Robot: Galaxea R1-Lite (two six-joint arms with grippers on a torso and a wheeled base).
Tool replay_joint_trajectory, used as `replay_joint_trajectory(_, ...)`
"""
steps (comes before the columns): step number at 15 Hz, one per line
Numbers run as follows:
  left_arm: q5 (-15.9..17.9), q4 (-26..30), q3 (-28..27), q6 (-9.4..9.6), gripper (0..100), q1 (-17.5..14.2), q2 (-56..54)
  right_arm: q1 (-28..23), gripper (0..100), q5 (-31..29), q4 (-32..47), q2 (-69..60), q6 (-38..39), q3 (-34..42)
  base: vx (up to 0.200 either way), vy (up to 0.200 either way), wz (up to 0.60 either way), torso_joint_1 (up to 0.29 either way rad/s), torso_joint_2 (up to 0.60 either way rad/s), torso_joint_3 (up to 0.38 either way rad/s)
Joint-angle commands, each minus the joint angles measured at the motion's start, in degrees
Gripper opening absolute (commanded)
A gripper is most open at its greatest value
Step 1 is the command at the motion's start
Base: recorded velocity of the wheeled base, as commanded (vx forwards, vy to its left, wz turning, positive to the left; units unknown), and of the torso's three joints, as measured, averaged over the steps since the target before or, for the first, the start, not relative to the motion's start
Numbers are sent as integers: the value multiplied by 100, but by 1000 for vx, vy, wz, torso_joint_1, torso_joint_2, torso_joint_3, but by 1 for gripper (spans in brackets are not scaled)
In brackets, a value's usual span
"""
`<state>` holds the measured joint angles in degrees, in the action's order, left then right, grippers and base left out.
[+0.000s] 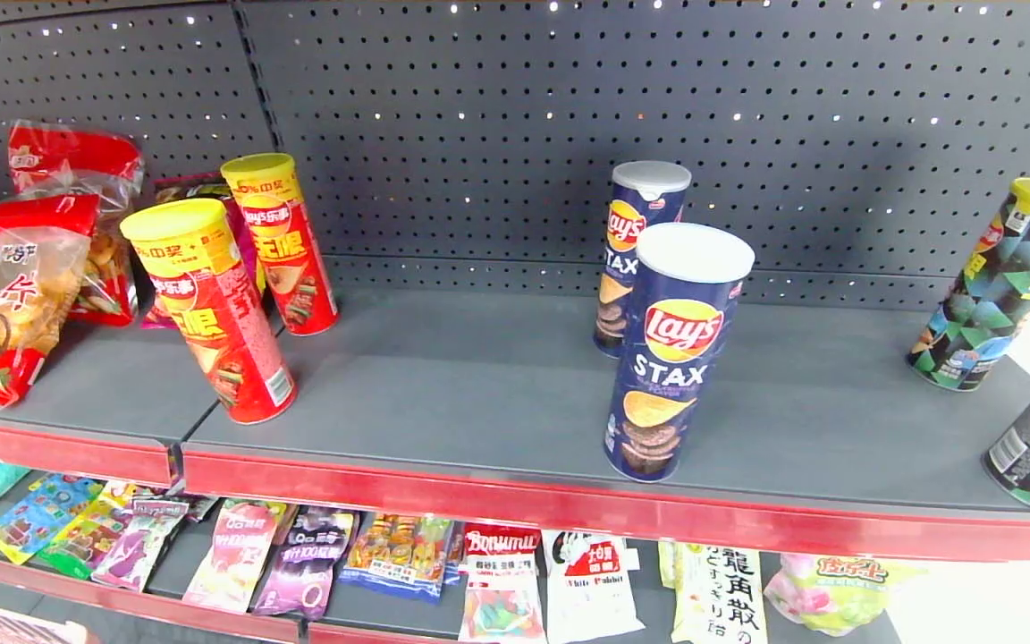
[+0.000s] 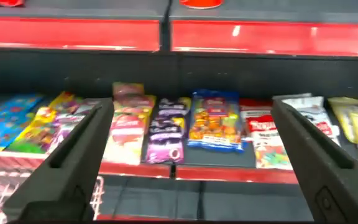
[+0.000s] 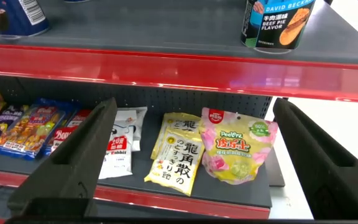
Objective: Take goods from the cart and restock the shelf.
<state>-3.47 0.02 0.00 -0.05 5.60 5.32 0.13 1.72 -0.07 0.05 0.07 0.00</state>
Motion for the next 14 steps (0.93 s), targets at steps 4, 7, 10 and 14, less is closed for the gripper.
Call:
replay_joint_trajectory(4, 22, -20, 0, -30, 100, -727, -224, 4, 100, 4, -1, 4, -7, 0, 0, 0, 0, 0, 0, 0)
replay_joint_trajectory(7, 207, -11, 0, -21, 100, -560, -532, 4, 100, 4, -1, 4, -7, 0, 0, 0, 0, 0, 0, 0)
replay_joint_trajectory(10, 427, -11, 0, -30, 100, -551, -532, 4, 100, 57, -1, 4, 1, 0, 0, 0, 0, 0, 0, 0)
replay_joint_trajectory(14, 541, 6, 0, 66, 100, -551, -523, 31, 100, 250, -300, 65, 81, -299, 0, 0, 0, 0, 0, 0)
